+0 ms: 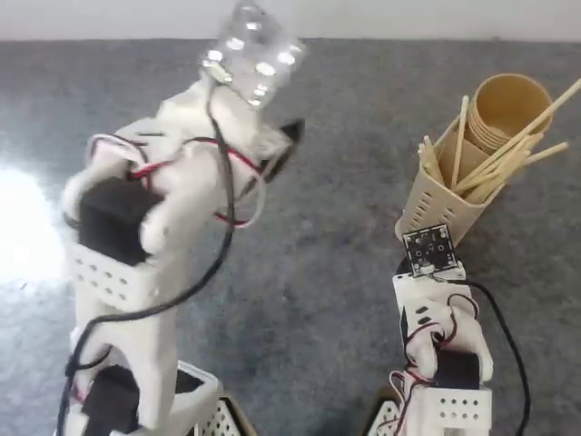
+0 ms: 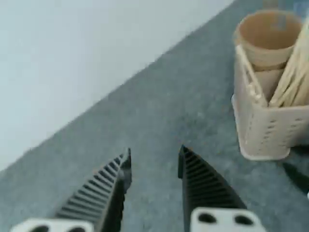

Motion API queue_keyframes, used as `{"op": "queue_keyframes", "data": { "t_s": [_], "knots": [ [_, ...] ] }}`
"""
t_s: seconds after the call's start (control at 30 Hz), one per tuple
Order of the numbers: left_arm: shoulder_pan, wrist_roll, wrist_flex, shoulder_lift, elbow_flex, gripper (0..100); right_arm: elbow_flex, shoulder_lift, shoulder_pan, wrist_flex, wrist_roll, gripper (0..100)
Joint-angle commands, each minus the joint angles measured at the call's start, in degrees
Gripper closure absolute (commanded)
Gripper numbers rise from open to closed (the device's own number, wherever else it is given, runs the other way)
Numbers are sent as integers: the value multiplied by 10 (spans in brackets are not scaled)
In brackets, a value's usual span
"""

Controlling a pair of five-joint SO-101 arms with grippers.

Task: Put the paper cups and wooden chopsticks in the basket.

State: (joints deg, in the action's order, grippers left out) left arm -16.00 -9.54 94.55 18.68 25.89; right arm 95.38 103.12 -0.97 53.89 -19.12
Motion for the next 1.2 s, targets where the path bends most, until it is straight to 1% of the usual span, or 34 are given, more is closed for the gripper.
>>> {"op": "queue_keyframes", "data": {
  "t_s": [0.0, 0.1, 0.2, 0.27, 0.37, 0.47, 0.53, 0.7, 0.8, 0.93, 1.03, 1.1, 1.17],
  "knots": [
    [64, 9, 62, 21, -2, 850, 11, 2, 0, -6, -8, 862],
    [127, 9, 60, 44, -102, 891, 11, 2, 0, -6, -8, 862],
    [158, 4, 20, 80, -275, 939, 11, 2, 0, -6, -8, 862],
    [167, -11, -32, 111, -400, 953, 11, 2, 0, -5, -8, 862],
    [185, -43, -147, 182, -581, 955, 11, 2, 0, -5, -8, 862],
    [211, -49, -257, 271, -736, 953, 11, 2, 0, -5, -8, 862],
    [223, -50, -290, 324, -812, 953, 11, 2, 0, -5, -8, 862],
    [253, -48, -345, 418, -925, 953, 11, 2, -1, -6, -8, 862],
    [258, -47, -381, 444, -989, 953, 11, 2, -1, -6, -8, 862],
    [261, -47, -448, 469, -1069, 953, 11, 4, 0, -5, -5, 862],
    [287, -47, -455, 494, -1088, 953, 11, 2, 1, 4, -4, 862],
    [308, -47, -455, 513, -1101, 953, 11, 7, 2, 39, -4, 862],
    [321, -24, -457, 538, -1125, 953, 11, 7, 2, 66, -4, 862]
  ]
}}
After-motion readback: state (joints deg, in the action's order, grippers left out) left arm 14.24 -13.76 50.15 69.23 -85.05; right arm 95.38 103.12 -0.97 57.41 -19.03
